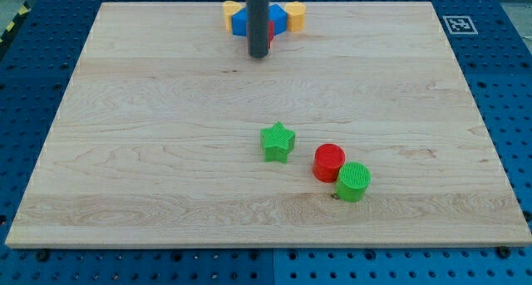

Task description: Move the red circle to top right

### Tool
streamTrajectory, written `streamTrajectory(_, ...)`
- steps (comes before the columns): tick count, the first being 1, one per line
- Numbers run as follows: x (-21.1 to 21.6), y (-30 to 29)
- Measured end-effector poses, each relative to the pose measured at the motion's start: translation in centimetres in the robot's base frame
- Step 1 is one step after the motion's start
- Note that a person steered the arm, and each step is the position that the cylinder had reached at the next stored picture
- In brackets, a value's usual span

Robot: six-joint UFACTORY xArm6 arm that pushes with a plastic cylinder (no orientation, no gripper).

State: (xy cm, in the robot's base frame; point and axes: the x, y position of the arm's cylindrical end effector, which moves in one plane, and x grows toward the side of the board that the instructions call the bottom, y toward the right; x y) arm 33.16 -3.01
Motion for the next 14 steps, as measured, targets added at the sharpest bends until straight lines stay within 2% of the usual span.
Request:
streamTrajectory(1, 5.4, -4.7)
streamTrajectory(3, 14.1, -1.2)
streamTrajectory(5, 14.2, -1.2)
streamTrajectory(7, 14.4, -4.6)
streamTrajectory(8, 15.0, -3.0)
streamTrajectory(10, 20.6, 1.1)
streamTrajectory(12, 22.0, 11.5)
streamTrajectory(13, 22.6, 14.3)
streamTrajectory(14, 22.6, 14.0)
